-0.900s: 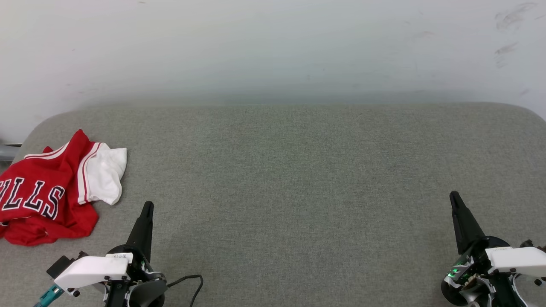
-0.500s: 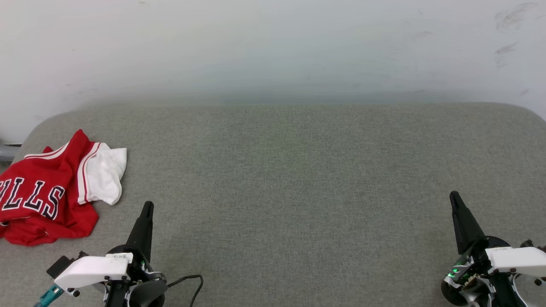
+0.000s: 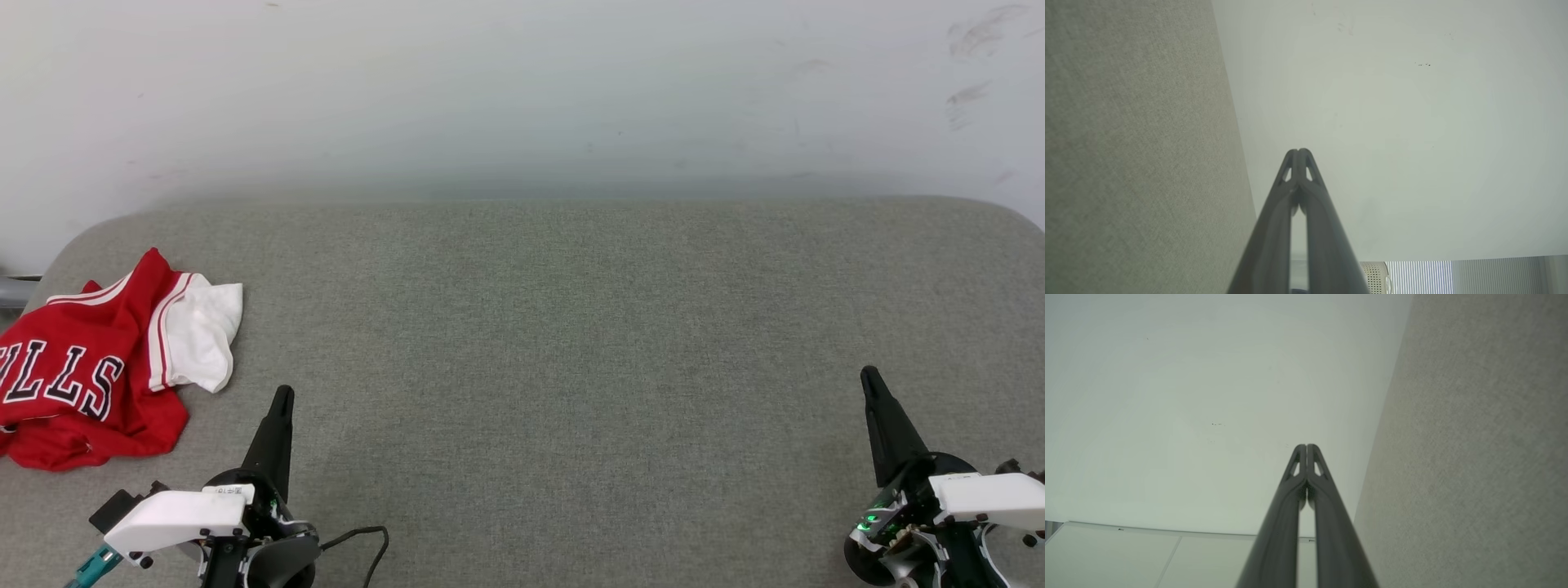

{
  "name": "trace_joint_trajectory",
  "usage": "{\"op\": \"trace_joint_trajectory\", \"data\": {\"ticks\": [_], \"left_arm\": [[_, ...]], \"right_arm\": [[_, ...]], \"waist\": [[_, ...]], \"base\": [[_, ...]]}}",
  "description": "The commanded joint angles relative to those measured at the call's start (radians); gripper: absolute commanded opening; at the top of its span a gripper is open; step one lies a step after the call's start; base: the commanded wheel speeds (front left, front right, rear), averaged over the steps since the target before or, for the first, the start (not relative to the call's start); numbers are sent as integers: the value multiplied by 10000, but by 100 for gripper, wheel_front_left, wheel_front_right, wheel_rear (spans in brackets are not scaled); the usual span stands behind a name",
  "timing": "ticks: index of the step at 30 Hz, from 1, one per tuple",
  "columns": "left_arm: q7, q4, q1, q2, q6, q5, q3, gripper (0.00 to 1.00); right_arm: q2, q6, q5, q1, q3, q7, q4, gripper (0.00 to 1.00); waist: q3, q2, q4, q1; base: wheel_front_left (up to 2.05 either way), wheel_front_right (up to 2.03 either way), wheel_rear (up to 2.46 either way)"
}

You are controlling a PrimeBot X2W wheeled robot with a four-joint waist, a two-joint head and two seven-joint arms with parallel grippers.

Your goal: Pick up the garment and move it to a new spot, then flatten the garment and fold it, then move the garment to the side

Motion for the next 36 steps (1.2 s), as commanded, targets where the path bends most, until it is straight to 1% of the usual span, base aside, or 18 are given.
{"op": "trace_joint_trajectory", "data": {"ticks": [1,13,14,20,25,30,36], "left_arm": [[36,14,-99,-7,-29,18,17,0],[-19,93,61,-11,4,2,-21,0],[-21,184,148,-27,6,2,-28,100],[-288,145,332,-37,9,91,-170,100],[-534,141,411,-34,7,407,-140,100],[-768,172,478,-31,5,1046,39,100],[-1030,38,538,-27,3,1854,331,100]], "right_arm": [[33,-3,37,-100,0,14,5,0],[0,0,-8,67,11,-9,90,0],[2,0,-8,149,19,-12,192,100],[5,0,-200,290,198,-282,228,100],[5,0,-515,304,270,-529,230,100],[6,0,-1226,289,226,-764,320,100],[7,0,-2540,240,74,-1027,201,100]], "waist": [[0,0,0,0],[0,0,0,0],[1,0,0,1],[9,0,-6,1],[15,0,-12,1],[15,0,-20,1],[23,0,-39,1]], "base": [[0,0,0],[0,0,0],[0,0,0],[0,0,0],[0,0,0],[0,0,0],[0,0,0]]}}
